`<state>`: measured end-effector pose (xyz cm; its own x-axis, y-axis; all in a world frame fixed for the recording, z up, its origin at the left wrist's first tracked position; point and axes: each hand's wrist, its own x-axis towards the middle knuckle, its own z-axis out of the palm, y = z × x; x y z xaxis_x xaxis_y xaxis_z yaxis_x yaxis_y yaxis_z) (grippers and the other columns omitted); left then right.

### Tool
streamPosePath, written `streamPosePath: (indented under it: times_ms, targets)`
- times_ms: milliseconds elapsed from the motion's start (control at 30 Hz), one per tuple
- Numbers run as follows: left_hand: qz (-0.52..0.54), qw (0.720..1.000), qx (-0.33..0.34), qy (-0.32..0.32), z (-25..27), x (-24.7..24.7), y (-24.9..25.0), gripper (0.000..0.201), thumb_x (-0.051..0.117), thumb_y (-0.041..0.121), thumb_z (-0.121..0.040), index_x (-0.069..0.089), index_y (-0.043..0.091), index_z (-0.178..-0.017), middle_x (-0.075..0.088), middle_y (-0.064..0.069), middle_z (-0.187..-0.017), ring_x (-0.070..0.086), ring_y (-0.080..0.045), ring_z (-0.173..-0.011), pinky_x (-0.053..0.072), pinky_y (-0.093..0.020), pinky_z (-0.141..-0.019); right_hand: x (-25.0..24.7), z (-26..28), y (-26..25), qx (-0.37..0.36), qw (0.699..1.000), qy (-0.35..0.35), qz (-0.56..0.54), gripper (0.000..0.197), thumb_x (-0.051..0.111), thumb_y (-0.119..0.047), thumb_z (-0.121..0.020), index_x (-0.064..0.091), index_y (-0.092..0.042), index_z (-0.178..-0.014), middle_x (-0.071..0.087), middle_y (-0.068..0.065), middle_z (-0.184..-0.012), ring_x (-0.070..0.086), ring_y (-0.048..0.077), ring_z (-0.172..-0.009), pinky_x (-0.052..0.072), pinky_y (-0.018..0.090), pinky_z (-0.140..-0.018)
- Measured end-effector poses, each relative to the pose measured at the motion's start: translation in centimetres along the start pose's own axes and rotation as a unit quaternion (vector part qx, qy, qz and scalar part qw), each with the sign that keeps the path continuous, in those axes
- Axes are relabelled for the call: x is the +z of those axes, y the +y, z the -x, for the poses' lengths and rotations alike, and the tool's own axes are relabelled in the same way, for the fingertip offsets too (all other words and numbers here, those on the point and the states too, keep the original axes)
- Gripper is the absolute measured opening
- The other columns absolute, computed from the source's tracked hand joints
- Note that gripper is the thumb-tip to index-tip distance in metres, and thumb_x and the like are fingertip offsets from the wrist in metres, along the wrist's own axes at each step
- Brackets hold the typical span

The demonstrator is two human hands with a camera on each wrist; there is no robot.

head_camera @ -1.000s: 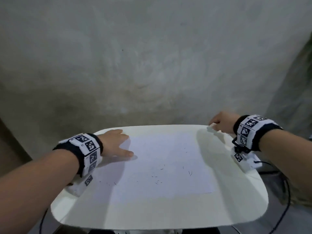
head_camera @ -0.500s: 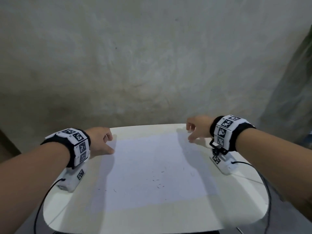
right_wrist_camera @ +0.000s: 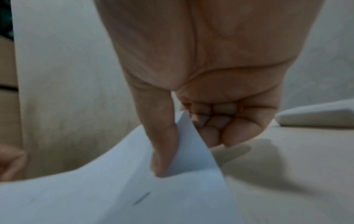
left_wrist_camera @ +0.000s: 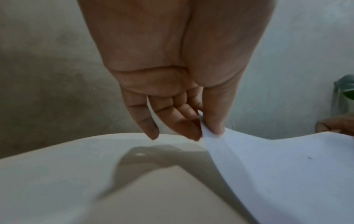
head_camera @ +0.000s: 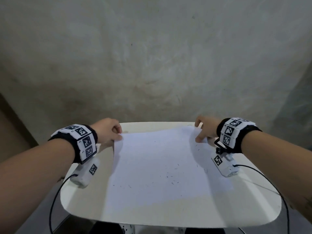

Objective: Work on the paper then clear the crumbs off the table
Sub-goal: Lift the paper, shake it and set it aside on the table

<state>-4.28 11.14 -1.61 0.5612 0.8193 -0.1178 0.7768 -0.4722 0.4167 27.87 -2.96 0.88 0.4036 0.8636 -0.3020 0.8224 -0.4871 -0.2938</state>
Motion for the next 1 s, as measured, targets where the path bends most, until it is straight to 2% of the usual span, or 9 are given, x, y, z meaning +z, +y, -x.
streamPosePath:
  times_ms: [67, 167, 300, 367, 467, 633, 733, 900, 1000]
  targets:
    - [0.024, 0.999, 0.012, 0.041, 0.4, -0.6, 0.1, 0.014, 0.071, 0.012, -0.085, 0.061, 0.022, -0.084, 0.058, 0.007, -0.072, 0.053, -0.011, -0.065, 0.04, -0.018, -0.06, -0.2, 0.4, 0.4, -0.004, 0.99, 0.041, -0.136, 0.047, 0.082, -0.011, -0.071, 0.049, -0.019, -0.105, 0.059, 0.002, -0.082, 0.058, 0.02, -0.07, 0.053, 0.031, -0.064]
    - [0.069, 0.992, 0.016, 0.101, 0.9, -1.7, 0.6, 0.013, 0.067, 0.01, -0.088, 0.063, 0.02, -0.081, 0.059, 0.004, -0.069, 0.052, -0.016, -0.064, 0.041, -0.023, -0.061, -0.9, 1.4, 1.0, -0.014, 0.953, 0.027, -0.302, 0.025, 0.076, -0.006, -0.077, 0.057, -0.016, -0.091, 0.062, 0.008, -0.091, 0.057, 0.022, -0.077, 0.048, 0.029, -0.063]
    - [0.158, 0.976, 0.018, 0.148, 1.9, -3.1, 1.7, 0.014, 0.061, 0.007, -0.092, 0.062, 0.013, -0.08, 0.056, -0.003, -0.064, 0.048, -0.016, -0.055, 0.043, -0.022, -0.054, -0.9, 3.1, 1.4, -0.024, 0.966, -0.002, -0.257, 0.012, 0.072, -0.012, -0.081, 0.065, -0.011, -0.091, 0.056, 0.005, -0.075, 0.042, 0.014, -0.058, 0.032, 0.022, -0.051]
    - [0.181, 0.969, 0.029, 0.162, 2.4, -3.7, 2.0, 0.015, 0.06, 0.007, -0.093, 0.062, 0.013, -0.079, 0.057, -0.004, -0.067, 0.049, -0.018, -0.059, 0.045, -0.024, -0.06, -0.6, 4.0, 1.4, -0.014, 0.968, 0.027, -0.25, 0.011, 0.071, -0.011, -0.083, 0.063, -0.015, -0.076, 0.053, -0.002, -0.059, 0.038, 0.013, -0.054, 0.03, 0.02, -0.049]
    - [0.207, 0.961, 0.041, 0.181, 2.6, -4.6, 1.9, 0.016, 0.062, 0.009, -0.092, 0.062, 0.018, -0.08, 0.059, -0.007, -0.074, 0.05, -0.02, -0.064, 0.046, -0.031, -0.068, -0.2, 5.0, 1.3, -0.037, 0.955, 0.085, -0.283, 0.021, 0.066, -0.006, -0.087, 0.061, -0.018, -0.07, 0.052, -0.013, -0.037, 0.039, 0.011, -0.05, 0.032, 0.016, -0.043]
    - [0.393, 0.909, -0.002, 0.14, 3.6, -3.5, 0.8, 0.012, 0.066, 0.013, -0.091, 0.06, 0.02, -0.098, 0.069, -0.006, -0.098, 0.062, -0.02, -0.078, 0.048, -0.036, -0.077, 0.5, 6.5, 1.4, -0.086, 0.935, 0.135, -0.317, 0.006, 0.061, -0.003, -0.09, 0.064, -0.006, -0.086, 0.055, -0.001, -0.061, 0.042, 0.012, -0.05, 0.033, 0.008, -0.036]
    - [0.407, 0.907, -0.035, 0.104, 4.5, -2.1, 0.1, 0.01, 0.067, 0.013, -0.089, 0.06, 0.018, -0.095, 0.071, 0.002, -0.087, 0.063, -0.014, -0.078, 0.048, -0.033, -0.082, 0.9, 7.1, 1.5, -0.088, 0.927, 0.159, -0.329, 0.007, 0.061, -0.003, -0.09, 0.064, -0.008, -0.085, 0.055, -0.004, -0.059, 0.043, 0.01, -0.049, 0.033, 0.006, -0.036]
    - [0.431, 0.892, -0.017, 0.131, 6.0, -1.7, 0.1, 0.015, 0.066, 0.005, -0.089, 0.057, 0.013, -0.08, 0.068, 0.003, -0.072, 0.061, -0.008, -0.063, 0.047, -0.03, -0.075, 0.5, 8.8, 0.9, -0.11, 0.915, 0.194, -0.335, 0.009, 0.059, 0.0, -0.09, 0.066, -0.007, -0.092, 0.056, -0.006, -0.062, 0.05, -0.001, -0.038, 0.033, 0.003, -0.037]
    - [0.443, 0.882, 0.009, 0.158, 7.4, -2.5, 1.1, 0.014, 0.065, 0.003, -0.089, 0.057, 0.01, -0.08, 0.068, -0.006, -0.078, 0.06, -0.014, -0.065, 0.047, -0.031, -0.073, -0.3, 10.0, 0.4, -0.132, 0.905, 0.22, -0.338, 0.009, 0.06, -0.001, -0.09, 0.066, -0.007, -0.094, 0.056, -0.007, -0.063, 0.049, -0.01, -0.034, 0.033, 0.003, -0.036]
